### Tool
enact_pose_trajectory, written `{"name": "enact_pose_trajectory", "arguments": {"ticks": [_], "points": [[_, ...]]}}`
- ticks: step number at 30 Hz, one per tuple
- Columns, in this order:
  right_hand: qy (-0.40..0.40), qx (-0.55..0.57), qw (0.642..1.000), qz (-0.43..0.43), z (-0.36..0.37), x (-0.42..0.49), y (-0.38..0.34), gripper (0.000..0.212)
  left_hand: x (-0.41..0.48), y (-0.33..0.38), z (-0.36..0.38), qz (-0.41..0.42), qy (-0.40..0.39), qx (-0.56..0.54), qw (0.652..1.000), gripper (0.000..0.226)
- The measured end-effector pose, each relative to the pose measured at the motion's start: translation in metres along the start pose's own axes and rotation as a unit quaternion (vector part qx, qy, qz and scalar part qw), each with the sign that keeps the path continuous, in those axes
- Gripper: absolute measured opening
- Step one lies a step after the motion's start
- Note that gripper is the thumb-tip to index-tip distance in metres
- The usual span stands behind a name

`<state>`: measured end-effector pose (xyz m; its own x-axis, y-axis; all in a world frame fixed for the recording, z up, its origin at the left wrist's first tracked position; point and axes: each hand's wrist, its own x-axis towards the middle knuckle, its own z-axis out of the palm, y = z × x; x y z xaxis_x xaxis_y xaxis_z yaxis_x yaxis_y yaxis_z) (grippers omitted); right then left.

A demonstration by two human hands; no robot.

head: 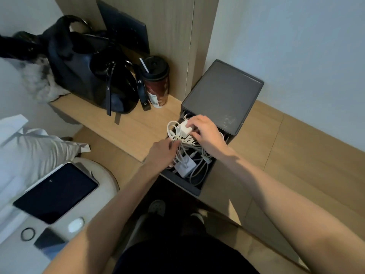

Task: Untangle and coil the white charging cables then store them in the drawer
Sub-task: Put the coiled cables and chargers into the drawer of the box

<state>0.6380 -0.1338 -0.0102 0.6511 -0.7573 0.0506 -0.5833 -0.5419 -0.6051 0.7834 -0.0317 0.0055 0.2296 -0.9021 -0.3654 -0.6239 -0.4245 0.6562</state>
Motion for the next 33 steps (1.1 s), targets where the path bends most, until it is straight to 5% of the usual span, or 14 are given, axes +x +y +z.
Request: {"name": "enact_pose_trajectory", "arguments": {"ticks": [4, 8, 14, 18, 21, 29, 33], "points": [[-0.010, 0.007, 0.999, 0.045, -0.005, -0.009, 0.004, 0.029, 0.004, 0.008, 0.000, 0.059, -0.003, 0.174, 0.983, 0.047], [0.010, 0.104, 0.986, 0.133, -0.004, -0.011, -0.004, 0.026, 0.008, 0.013, 0.002, 0.041, 0.016, 0.231, 0.972, 0.048], [-0.024, 0.108, 0.974, 0.196, -0.014, -0.024, -0.020, 0.014, 0.014, 0.004, -0.005, -0.033, -0.029, 0.058, 0.997, 0.049], [-0.120, 0.049, 0.972, 0.194, 0.001, -0.037, -0.034, 0.037, 0.025, -0.001, -0.007, -0.095, -0.059, -0.141, 0.984, 0.030], [-0.114, -0.029, 0.967, 0.226, 0.011, -0.041, -0.042, 0.050, 0.026, 0.002, -0.011, -0.097, -0.039, -0.198, 0.975, 0.018], [-0.030, 0.146, 0.939, 0.309, 0.011, -0.047, -0.063, 0.033, 0.028, -0.010, -0.028, 0.017, -0.109, -0.156, 0.982, 0.019], [-0.035, 0.223, 0.919, 0.324, 0.003, -0.046, -0.061, 0.029, 0.033, -0.016, -0.032, 0.074, -0.020, -0.064, 0.995, 0.030]]}}
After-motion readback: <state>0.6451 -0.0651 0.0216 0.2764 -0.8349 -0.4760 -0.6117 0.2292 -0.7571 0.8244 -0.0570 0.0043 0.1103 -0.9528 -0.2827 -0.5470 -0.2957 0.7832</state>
